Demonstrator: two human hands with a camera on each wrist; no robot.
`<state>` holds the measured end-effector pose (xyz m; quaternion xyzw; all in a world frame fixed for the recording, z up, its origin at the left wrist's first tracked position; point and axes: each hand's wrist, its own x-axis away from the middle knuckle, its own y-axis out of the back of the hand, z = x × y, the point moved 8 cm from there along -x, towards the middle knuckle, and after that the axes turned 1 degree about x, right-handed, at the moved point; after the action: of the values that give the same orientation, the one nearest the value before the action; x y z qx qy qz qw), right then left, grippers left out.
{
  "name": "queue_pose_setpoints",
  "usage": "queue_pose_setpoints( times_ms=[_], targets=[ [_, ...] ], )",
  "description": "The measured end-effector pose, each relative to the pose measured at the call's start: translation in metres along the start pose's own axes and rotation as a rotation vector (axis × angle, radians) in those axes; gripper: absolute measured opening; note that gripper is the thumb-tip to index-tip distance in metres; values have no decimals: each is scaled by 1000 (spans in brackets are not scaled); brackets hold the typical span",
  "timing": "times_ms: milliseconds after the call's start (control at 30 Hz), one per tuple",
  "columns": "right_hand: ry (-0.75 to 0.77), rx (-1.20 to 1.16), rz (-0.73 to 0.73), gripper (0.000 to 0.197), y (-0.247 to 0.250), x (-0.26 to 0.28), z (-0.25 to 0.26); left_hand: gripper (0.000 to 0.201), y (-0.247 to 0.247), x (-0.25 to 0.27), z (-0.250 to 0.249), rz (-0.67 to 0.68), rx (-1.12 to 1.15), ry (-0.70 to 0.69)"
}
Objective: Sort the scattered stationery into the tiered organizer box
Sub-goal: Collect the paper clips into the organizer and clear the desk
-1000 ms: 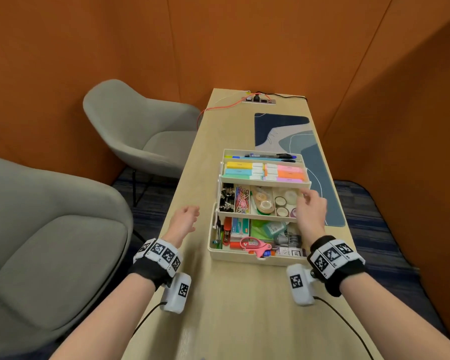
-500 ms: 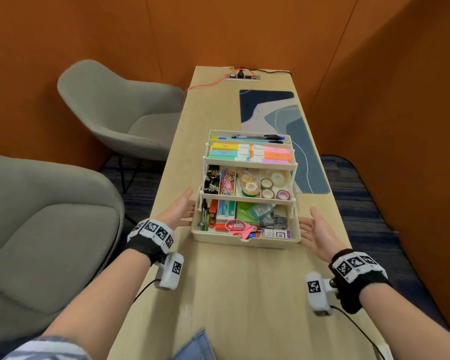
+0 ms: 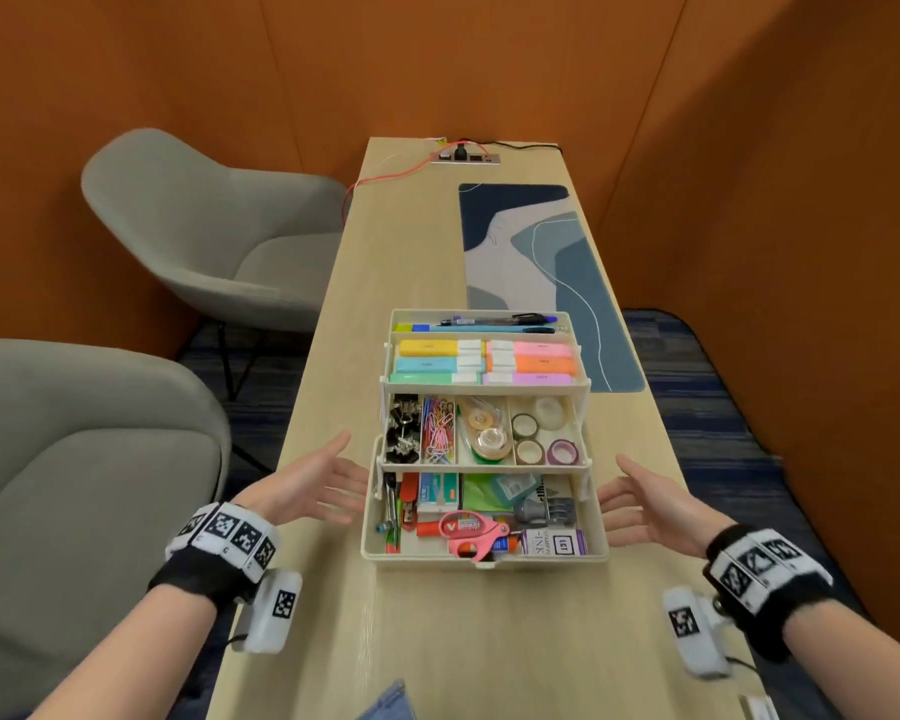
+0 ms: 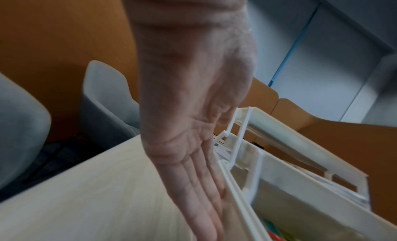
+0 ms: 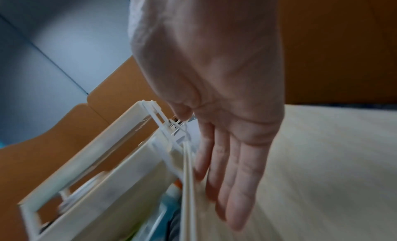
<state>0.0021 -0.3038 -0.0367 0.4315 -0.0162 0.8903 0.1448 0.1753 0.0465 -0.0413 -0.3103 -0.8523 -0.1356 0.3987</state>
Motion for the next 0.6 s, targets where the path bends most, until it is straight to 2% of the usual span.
queue_pose_setpoints(
  times_ms=[67,200,233,367,600],
  targets=[
    [-18,78,-22,61,8,-14,21,70,6,-12,-14,-12,-15,1],
    [88,42,-195,53,23,-42,75,65,23,-40,-61,-231,128,-122],
    [110,8,-196,54,21,-47,86,68,22,-47,-70,-244,168,-132],
    [89,-64,-56,65,-3,-58,103,81,0,-59,-90,-150,117,-113],
    [69,-81,-48,76,1,-52,114,90,5,-57,-100,-144,138,-90]
  ],
)
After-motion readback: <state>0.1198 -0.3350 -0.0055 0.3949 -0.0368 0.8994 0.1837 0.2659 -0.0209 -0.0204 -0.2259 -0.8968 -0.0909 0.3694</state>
